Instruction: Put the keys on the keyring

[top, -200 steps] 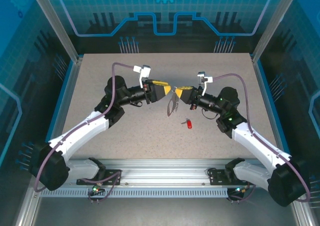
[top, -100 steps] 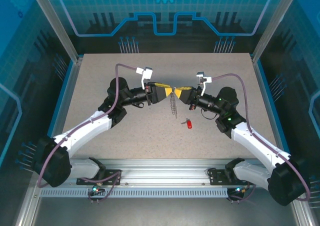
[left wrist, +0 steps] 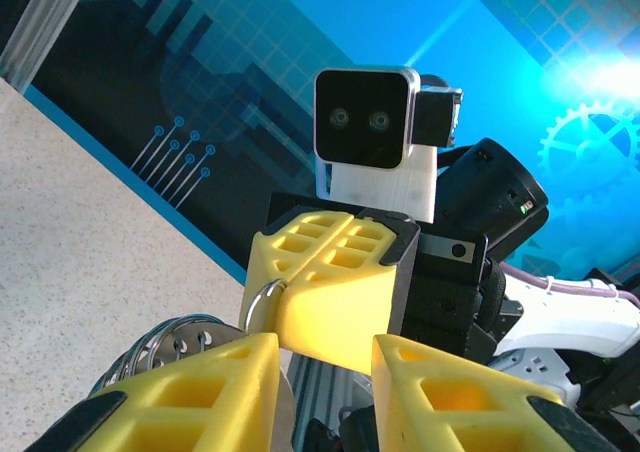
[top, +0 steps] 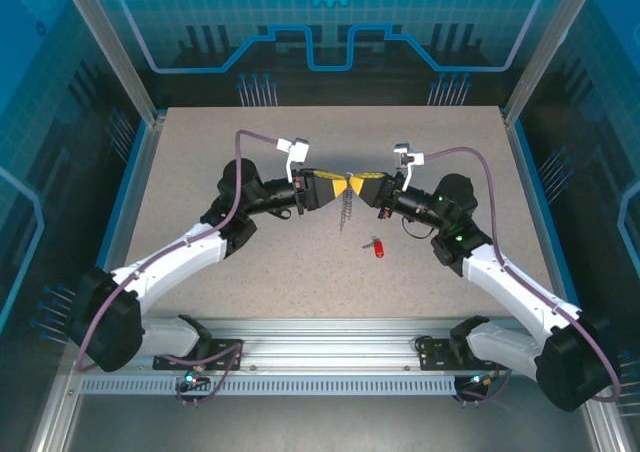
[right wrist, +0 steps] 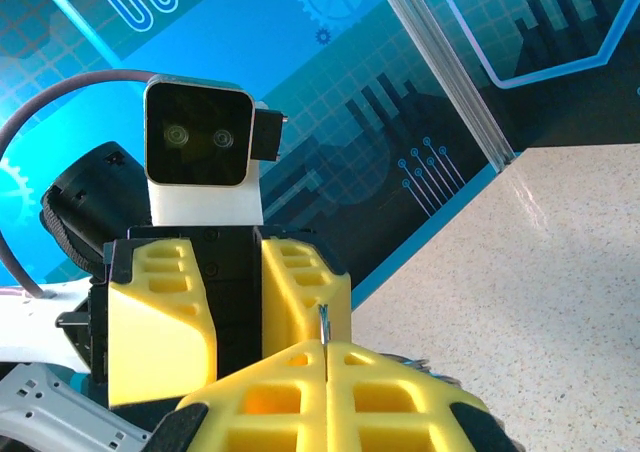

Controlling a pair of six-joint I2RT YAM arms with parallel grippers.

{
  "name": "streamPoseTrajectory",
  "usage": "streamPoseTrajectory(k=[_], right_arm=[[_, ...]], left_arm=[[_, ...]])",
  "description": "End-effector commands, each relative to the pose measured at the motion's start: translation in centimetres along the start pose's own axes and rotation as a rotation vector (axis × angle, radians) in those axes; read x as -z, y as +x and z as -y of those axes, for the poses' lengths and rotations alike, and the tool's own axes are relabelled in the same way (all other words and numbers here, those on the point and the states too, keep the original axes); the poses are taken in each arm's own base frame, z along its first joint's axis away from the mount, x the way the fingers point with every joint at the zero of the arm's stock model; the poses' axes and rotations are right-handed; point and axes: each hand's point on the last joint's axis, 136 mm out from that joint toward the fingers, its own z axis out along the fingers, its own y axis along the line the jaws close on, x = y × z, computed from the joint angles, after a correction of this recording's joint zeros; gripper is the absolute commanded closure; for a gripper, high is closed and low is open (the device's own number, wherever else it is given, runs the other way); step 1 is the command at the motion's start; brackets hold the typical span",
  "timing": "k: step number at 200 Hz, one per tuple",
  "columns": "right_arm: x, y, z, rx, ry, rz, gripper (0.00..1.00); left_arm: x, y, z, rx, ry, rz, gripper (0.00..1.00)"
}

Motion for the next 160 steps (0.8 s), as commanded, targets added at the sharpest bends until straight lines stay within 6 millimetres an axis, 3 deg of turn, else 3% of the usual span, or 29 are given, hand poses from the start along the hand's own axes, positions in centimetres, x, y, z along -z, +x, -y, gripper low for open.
streamPoseTrajectory(k=[1, 31, 53, 78, 160], right_arm=[[0.1, -1.8, -1.9, 0.051, -0.043, 0.052, 1.00], [0.1, -1.8, -1.8, 0.052, -0.040, 0.054, 1.00], [0.3, -1.9, -1.7, 0.052, -0.032, 0.059, 1.00], [0.5, -1.8, -1.6, 0.049, -0.029, 0.059, 1.00], [0.6, -1.9, -1.8, 0.050, -0.038, 0.060, 1.00]], left_arm=[[-0.4, -0.2, 0.8, -0.022, 0.043, 0.000, 0.70], [-0.6, -0.3, 0.9, -0.026, 0.045, 0.004, 0.72], [-0.1, -0.7, 0.4, -0.040, 0.002, 0.050, 0.55], [0.7, -1.3, 0.0, -0.060, -0.049, 0.107, 0.49], [0.4, -1.3, -0.8, -0.038, -0.052, 0.120, 0.48]])
